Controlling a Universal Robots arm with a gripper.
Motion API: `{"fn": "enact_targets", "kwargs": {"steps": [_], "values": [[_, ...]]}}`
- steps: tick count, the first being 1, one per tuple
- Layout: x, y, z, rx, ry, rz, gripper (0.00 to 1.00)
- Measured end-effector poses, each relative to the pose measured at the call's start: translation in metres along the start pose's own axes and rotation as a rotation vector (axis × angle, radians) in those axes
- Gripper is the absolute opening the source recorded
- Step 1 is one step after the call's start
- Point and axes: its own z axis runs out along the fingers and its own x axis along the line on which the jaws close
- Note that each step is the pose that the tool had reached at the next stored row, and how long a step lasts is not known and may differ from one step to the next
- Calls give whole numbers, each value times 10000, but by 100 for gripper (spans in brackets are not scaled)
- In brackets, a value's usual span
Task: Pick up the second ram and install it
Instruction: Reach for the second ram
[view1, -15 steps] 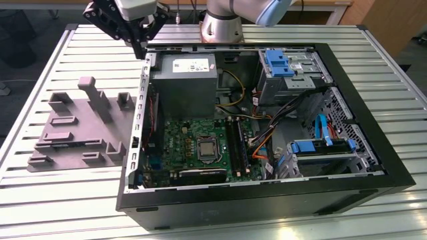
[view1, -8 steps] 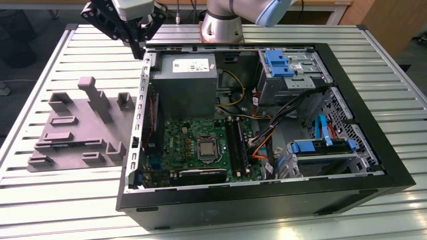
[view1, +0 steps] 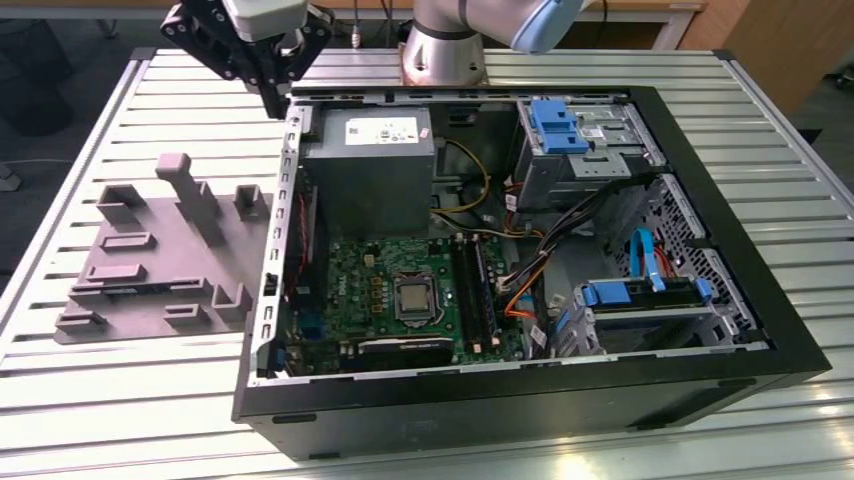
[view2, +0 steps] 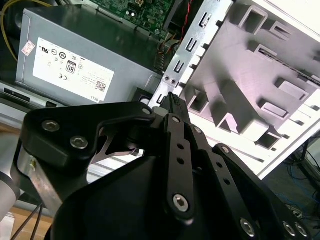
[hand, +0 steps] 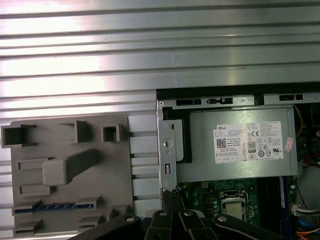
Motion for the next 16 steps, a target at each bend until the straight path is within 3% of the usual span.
{"fn": "enact_targets", "kwargs": {"steps": [6,16], "values": [[75,-6,-2,0,0,-1,11],[186,-156,2,0,0,-1,11]]}}
